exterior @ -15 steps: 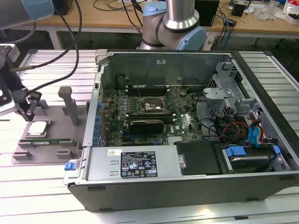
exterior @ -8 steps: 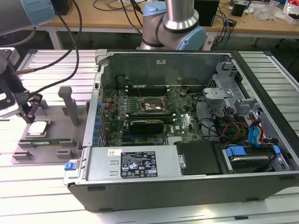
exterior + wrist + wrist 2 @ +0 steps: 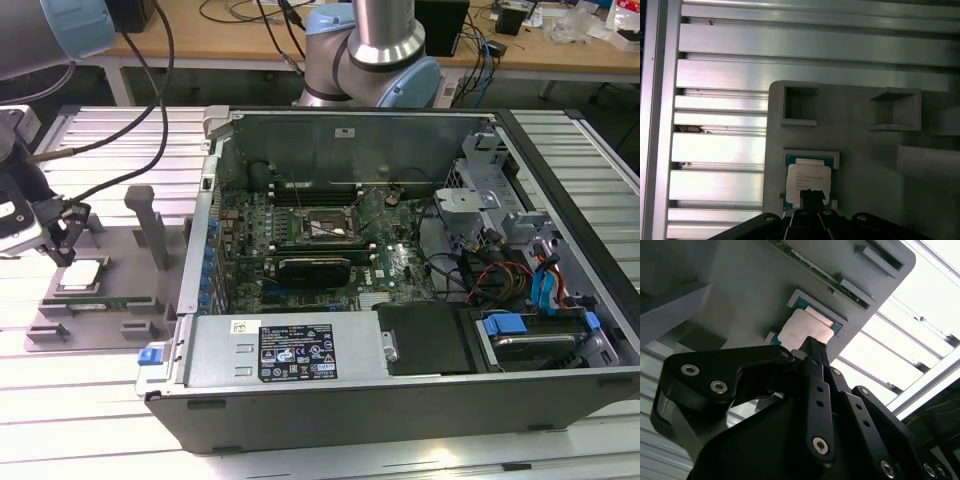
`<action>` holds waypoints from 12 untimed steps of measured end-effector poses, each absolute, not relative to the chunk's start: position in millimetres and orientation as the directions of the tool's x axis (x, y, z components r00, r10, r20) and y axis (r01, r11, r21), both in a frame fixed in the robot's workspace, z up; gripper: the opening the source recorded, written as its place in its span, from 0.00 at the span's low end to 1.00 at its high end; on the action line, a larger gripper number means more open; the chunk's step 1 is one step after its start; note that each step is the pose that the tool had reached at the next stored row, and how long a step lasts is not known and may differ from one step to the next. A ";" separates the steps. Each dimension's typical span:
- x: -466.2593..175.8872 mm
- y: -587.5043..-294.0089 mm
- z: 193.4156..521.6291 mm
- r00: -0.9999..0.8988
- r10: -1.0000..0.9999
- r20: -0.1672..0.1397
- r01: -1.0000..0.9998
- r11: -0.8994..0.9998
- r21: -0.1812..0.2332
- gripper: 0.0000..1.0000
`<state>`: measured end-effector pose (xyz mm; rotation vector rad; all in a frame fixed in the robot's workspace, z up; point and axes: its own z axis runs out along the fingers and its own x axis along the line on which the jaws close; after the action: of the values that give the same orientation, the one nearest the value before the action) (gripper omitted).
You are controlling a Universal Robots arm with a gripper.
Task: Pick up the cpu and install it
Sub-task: 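Pick up the cpu and move it towards the insertion slot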
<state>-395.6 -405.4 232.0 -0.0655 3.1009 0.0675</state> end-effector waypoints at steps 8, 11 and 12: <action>-395.6 -405.5 222.9 -0.998 -0.041 -0.052 -0.043 0.998 0.042 0.11; -395.6 -405.5 222.5 -0.998 -0.041 -0.052 -0.044 0.998 0.041 0.11; -395.6 -405.5 222.5 -0.998 -0.041 -0.052 -0.044 0.998 0.041 0.11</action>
<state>-395.6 -405.5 222.5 -0.0657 3.0895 0.0658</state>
